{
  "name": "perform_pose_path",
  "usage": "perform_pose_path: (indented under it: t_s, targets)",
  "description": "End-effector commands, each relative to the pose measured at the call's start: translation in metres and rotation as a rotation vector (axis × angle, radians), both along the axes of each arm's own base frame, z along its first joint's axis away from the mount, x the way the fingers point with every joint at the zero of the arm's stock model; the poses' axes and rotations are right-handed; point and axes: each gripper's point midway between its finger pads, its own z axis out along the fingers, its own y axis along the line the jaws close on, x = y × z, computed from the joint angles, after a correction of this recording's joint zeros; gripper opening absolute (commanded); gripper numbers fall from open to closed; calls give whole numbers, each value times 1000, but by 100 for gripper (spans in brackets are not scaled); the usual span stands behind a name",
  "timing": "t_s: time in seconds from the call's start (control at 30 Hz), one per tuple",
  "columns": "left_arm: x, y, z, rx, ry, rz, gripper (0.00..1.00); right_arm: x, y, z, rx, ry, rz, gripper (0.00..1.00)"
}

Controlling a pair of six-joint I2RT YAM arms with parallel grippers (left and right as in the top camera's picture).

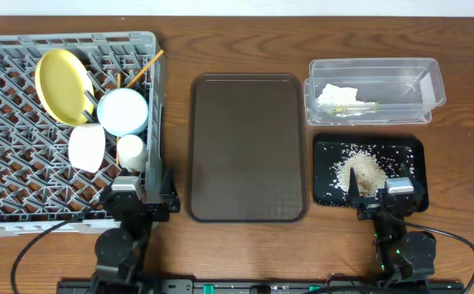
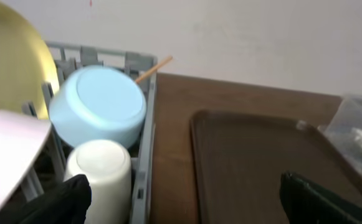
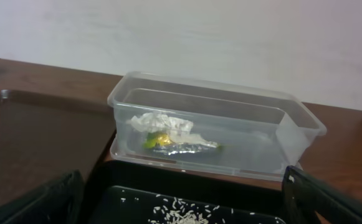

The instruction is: Sort waste into correct bins and load items into the dishwasher

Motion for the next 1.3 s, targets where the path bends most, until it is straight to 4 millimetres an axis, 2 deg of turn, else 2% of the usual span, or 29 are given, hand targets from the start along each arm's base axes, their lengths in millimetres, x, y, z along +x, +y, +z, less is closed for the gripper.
perform_pose_path:
  t_s: [0.0,0.1,1.27]
  targets:
    - [3,-2,-14,-4,0,-8,97,0,-2,0,-7,-2,-9,99]
    - [7,-2,-27,-3,5,-9,97,0,-2,0,-7,-2,-9,99]
    - [6,-2,-28,-2,11,-8,97,0,-2,0,-7,-2,-9,99]
